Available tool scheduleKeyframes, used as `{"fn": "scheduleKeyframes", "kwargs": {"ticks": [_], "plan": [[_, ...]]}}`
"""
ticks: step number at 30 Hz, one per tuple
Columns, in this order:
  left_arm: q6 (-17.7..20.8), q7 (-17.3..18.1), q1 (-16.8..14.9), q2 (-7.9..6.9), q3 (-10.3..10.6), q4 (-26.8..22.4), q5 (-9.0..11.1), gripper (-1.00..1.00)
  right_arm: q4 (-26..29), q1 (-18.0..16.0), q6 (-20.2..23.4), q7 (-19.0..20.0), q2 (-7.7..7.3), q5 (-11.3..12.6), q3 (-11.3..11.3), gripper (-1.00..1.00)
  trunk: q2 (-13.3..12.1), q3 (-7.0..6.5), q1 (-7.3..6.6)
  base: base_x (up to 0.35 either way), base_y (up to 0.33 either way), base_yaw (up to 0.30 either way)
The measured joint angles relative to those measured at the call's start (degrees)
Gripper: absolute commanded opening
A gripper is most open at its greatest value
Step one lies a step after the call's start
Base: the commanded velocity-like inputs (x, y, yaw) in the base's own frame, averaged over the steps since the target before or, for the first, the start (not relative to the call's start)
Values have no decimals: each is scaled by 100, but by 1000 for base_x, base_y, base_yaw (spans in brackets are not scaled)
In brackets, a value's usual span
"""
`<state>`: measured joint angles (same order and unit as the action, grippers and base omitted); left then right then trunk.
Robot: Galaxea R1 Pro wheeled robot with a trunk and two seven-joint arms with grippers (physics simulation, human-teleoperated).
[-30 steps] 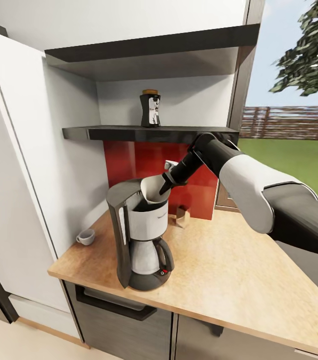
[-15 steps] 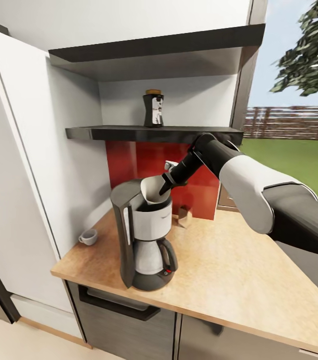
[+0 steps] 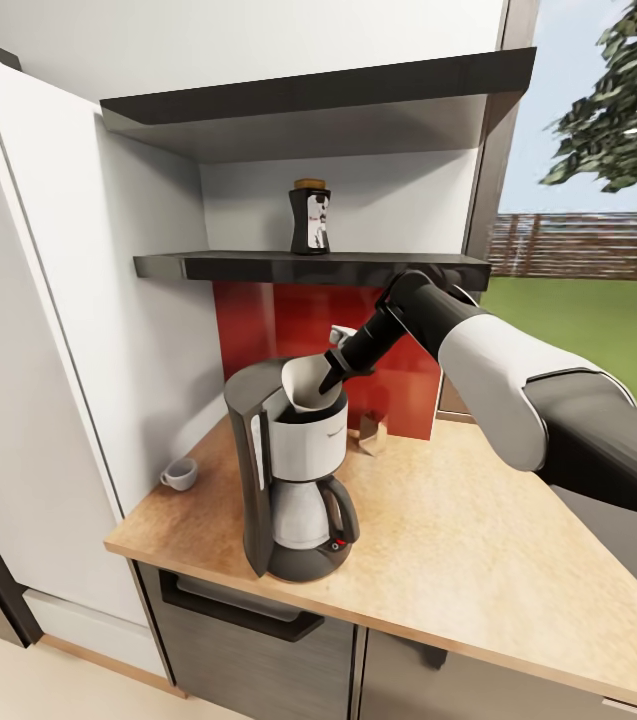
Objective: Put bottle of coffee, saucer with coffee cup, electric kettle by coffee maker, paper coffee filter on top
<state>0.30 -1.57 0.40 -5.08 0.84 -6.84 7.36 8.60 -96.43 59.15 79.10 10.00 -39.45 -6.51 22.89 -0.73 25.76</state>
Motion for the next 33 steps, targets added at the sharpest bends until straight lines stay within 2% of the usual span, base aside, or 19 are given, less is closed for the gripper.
{"fn": "scheduleKeyframes", "kwargs": {"ticks": [25, 33], "plan": [[8, 0, 0, -2, 0, 4, 0, 100, -1, 20, 1, -21, 0, -17, -2, -100, 0, 0, 0, 0, 0, 0], [-2, 0, 7, -4, 1, 2, 0, 100, 8, 122, 1, -48, 0, -21, -5, -100, 0, 0, -1, 49, 0, 0]]}}
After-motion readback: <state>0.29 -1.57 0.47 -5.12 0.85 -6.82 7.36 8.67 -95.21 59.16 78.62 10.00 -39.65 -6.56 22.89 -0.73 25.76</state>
